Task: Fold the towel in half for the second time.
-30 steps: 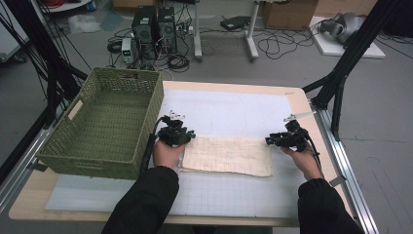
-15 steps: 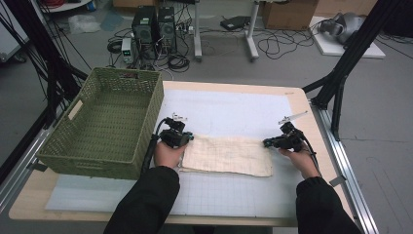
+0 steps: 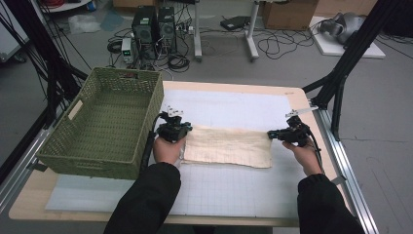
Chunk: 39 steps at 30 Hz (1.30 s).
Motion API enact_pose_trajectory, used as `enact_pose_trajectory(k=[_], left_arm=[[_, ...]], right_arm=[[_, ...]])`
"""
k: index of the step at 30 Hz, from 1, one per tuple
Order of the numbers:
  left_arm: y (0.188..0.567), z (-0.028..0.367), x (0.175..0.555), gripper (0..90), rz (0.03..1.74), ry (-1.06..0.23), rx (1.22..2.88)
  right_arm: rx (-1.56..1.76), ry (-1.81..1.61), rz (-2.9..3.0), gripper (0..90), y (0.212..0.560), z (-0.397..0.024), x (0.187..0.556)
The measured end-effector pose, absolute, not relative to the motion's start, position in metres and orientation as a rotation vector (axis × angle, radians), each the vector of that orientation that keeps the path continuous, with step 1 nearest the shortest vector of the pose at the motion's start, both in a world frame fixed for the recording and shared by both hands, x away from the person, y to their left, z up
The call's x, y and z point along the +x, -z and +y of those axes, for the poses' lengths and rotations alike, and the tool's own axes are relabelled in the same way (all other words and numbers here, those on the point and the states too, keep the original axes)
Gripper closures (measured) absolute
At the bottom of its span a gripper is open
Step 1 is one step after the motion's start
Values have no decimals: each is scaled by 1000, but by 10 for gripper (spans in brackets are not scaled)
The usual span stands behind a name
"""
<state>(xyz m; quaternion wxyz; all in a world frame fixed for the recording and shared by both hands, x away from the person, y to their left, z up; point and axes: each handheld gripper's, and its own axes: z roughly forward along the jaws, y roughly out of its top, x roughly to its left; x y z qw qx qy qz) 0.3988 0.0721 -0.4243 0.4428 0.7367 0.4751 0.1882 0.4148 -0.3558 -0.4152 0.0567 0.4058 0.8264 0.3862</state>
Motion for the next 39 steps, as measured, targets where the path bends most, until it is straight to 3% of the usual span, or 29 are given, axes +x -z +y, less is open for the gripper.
enact_pose_trajectory(k=[15,39], left_arm=[[415,82,368,857,1081,-439,1799],[442,87,322,835,1061,-343,1923]], right_arm=[[1111,-1306,2493,850,407,-359,385],[1009,-1300,2603,835,431,-358,337]])
